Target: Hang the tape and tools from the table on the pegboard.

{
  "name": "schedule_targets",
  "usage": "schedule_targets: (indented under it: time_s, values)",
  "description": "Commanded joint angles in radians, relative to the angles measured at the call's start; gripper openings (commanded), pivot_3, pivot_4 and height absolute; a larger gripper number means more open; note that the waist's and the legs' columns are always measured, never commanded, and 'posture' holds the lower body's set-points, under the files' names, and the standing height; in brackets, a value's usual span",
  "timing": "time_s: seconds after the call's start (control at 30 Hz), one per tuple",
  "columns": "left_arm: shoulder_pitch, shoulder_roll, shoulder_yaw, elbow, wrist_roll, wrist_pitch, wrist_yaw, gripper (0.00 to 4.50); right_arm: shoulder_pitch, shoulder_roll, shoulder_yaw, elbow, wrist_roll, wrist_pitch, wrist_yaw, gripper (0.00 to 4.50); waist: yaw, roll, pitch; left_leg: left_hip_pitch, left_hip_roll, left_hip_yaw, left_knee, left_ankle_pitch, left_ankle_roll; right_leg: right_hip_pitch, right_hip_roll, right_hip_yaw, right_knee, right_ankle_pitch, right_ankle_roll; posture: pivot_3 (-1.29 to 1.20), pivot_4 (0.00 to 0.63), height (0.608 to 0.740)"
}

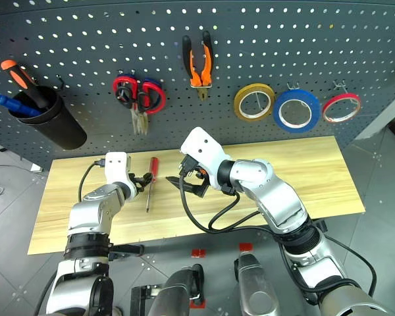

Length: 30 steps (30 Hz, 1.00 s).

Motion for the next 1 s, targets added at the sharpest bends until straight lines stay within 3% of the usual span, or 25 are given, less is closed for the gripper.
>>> schedule_targets:
  time_s: [0.03,0.17,0.27,0.43,0.47,0.67,0.8,0.9,1.0]
  values:
    - [-0.079,0.023,-0.018,0.189,0.003,-0.052,-0.025,3.24,-0.039,0.005,-0.012,-0.022,0.022,0.012,0.011,4.5,0.0,0.0,0.003,-0.001,0.0,0.0,0.0,0.0,0.0,-0.001,0.0,-0.001,0.0,0.0,0.0,-0.33,0.387,0.74]
    - [-0.128,0.037,-0.048,0.305,0.017,-0.086,-0.049,3.06,-0.05,0.001,-0.012,-0.028,0.03,0.024,0.013,4.5,0.0,0.0,0.003,-0.002,0.0,0.0,0.001,0.0,0.0,-0.002,0.0,-0.001,0.0,0.0,0.0,-0.34,0.374,0.74]
    - [-0.142,0.053,-0.061,0.352,0.022,-0.107,-0.06,2.4,-0.053,-0.003,-0.015,-0.029,0.037,0.028,0.014,4.5,-0.001,0.0,0.003,-0.002,0.0,0.0,0.001,0.0,0.0,-0.001,-0.001,-0.001,0.0,0.0,0.0,-0.34,0.363,0.74]
    - [-0.114,0.085,-0.083,0.31,0.028,-0.115,-0.093,0.86,-0.056,-0.014,-0.014,-0.021,0.046,0.022,0.015,4.5,-0.005,0.0,0.003,-0.002,0.0,0.0,0.001,0.0,-0.001,-0.001,-0.001,-0.001,0.0,0.0,0.0,-0.33,0.345,0.74]
    - [-0.102,0.09,-0.083,0.289,0.024,-0.112,-0.099,0.86,-0.056,-0.015,-0.014,-0.019,0.048,0.019,0.017,4.5,-0.007,0.0,0.003,-0.002,0.0,0.0,0.001,0.0,-0.001,-0.001,-0.001,-0.001,0.0,0.0,0.0,-0.33,0.335,0.74]
    - [0.18,0.134,-0.07,-0.209,-0.034,-0.038,-0.172,0.87,-0.046,-0.065,-0.013,-0.068,0.066,-0.085,0.093,4.5,-0.033,0.0,0.002,-0.003,0.0,0.0,0.0,0.002,-0.004,-0.003,-0.001,0.0,-0.001,0.0,0.0,-0.33,0.315,0.74]
    - [0.377,0.134,-0.015,-0.62,-0.093,0.002,-0.169,0.87,-0.04,-0.069,-0.053,-0.114,0.101,-0.164,0.119,4.5,-0.038,0.0,0.002,-0.015,0.0,0.0,0.0,0.004,-0.007,-0.017,0.0,0.0,0.001,0.0,-0.001,-0.32,0.308,0.74]
    - [0.448,0.113,0.034,-0.854,-0.108,-0.013,-0.128,0.87,-0.049,-0.06,-0.087,-0.126,0.137,-0.18,0.128,4.5,-0.032,0.0,0.002,-0.017,0.001,0.0,0.0,0.004,-0.007,-0.018,-0.001,-0.001,0.001,0.001,-0.002,-0.31,0.3,0.74]
    - [0.381,0.071,0.145,-1.028,-0.191,0.001,-0.056,0.87,-0.067,-0.014,-0.14,-0.109,0.171,-0.229,0.109,4.5,-0.019,0.0,0.002,-0.017,0.001,0.0,0.001,0.004,-0.006,-0.017,0.0,-0.001,0.0,0.004,-0.003,-0.29,0.292,0.74]
